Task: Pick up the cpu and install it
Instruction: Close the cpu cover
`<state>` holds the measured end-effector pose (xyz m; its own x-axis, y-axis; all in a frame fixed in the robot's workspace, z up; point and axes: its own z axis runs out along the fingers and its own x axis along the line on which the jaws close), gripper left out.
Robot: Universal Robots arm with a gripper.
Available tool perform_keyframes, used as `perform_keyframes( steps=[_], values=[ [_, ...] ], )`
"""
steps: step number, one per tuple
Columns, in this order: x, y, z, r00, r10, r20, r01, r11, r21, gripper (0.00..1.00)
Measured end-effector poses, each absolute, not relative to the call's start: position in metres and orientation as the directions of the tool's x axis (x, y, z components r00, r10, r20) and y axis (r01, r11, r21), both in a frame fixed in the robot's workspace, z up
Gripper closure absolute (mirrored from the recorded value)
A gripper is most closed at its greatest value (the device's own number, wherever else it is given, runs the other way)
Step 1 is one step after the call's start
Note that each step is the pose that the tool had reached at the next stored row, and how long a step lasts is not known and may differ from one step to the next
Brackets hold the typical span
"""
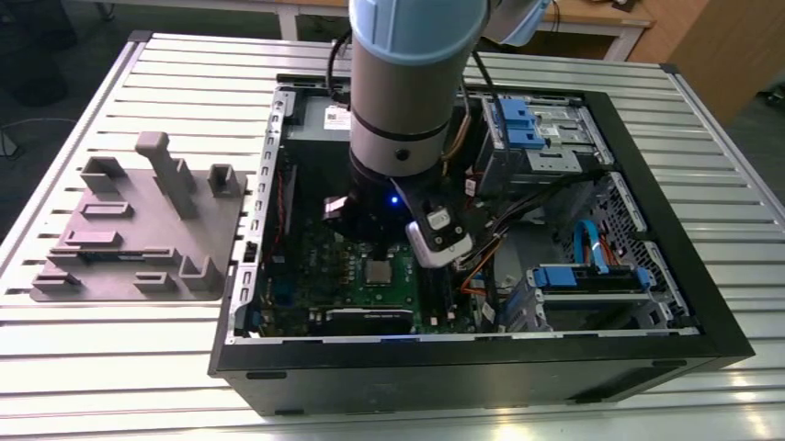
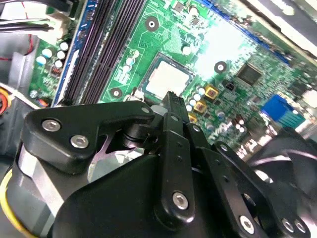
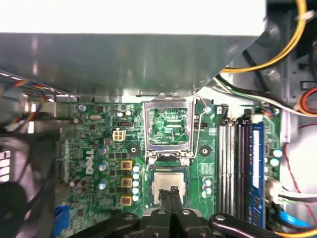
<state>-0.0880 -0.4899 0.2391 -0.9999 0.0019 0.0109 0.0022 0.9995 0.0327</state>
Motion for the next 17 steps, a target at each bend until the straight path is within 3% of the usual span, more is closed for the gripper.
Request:
perform_keyframes(
  steps=[7, 17],
  values=[
    [-0.088, -0.49, 0.263, -1.0, 0.002, 0.008, 0.002, 1.0, 0.031, 0.9],
    [-0.088, -0.49, 0.263, -0.999, -0.043, 0.008, -0.043, 0.999, 0.031, 0.9]
  ],
)
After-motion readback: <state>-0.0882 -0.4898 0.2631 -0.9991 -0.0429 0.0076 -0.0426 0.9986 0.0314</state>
